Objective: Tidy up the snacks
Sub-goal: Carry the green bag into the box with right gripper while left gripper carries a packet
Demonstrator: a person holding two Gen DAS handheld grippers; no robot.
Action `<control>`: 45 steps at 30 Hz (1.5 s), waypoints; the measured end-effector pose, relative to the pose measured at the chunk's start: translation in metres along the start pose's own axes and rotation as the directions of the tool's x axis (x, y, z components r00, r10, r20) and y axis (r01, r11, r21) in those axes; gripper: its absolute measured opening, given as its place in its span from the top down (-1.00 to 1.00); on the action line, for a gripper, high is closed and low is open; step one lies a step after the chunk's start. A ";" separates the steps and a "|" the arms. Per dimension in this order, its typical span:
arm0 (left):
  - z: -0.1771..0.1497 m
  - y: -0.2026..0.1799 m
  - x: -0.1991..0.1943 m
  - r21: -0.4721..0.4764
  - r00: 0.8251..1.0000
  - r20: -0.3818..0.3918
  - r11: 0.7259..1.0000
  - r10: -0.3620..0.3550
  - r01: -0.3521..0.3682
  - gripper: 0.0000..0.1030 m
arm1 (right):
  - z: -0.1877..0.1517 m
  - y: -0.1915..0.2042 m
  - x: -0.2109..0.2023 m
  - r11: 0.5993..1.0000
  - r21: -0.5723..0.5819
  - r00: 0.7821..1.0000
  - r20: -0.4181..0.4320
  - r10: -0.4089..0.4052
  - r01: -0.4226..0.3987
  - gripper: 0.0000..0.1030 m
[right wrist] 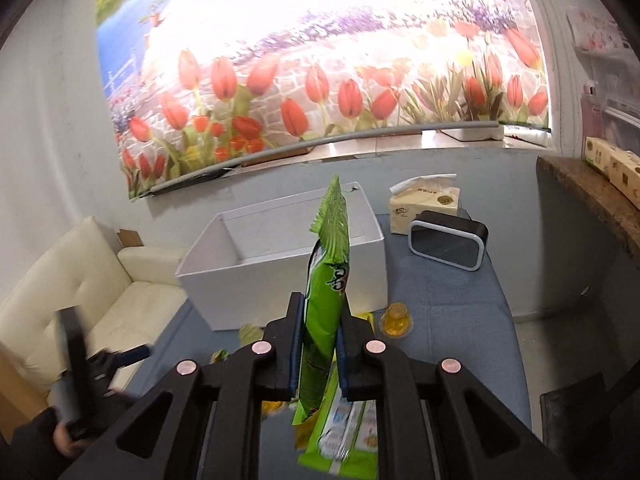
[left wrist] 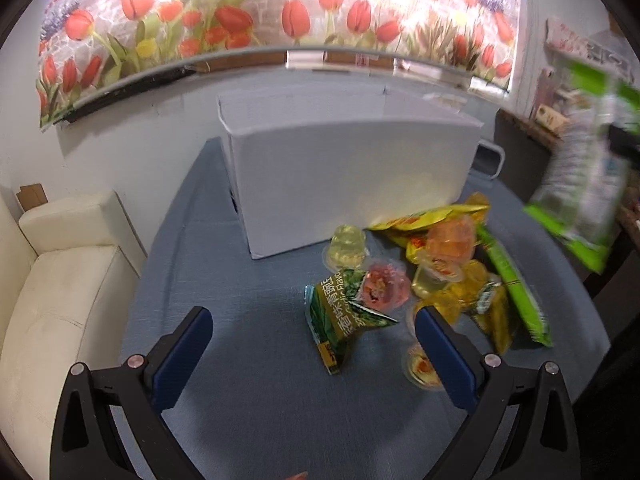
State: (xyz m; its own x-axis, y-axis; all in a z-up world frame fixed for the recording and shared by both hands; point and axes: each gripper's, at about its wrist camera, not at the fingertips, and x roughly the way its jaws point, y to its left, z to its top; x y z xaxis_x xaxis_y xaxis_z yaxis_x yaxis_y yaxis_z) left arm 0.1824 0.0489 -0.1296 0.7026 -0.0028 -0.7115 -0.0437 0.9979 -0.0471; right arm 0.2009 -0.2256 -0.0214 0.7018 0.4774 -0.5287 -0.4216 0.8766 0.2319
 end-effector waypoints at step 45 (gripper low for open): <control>0.162 0.003 -0.059 0.020 0.977 0.206 0.998 -0.061 0.058 0.33 | 0.113 0.053 0.070 0.990 -0.136 0.992 0.120 0.043 -0.027 0.72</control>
State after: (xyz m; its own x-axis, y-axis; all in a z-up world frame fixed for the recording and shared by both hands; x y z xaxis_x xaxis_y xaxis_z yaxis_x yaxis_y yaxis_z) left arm 0.2555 0.0620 0.0259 0.8353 -0.0505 -0.5474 0.0112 0.9971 -0.0748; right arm 0.2927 -0.1394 0.0467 0.7466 0.5185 -0.4168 -0.5142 0.8473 0.1330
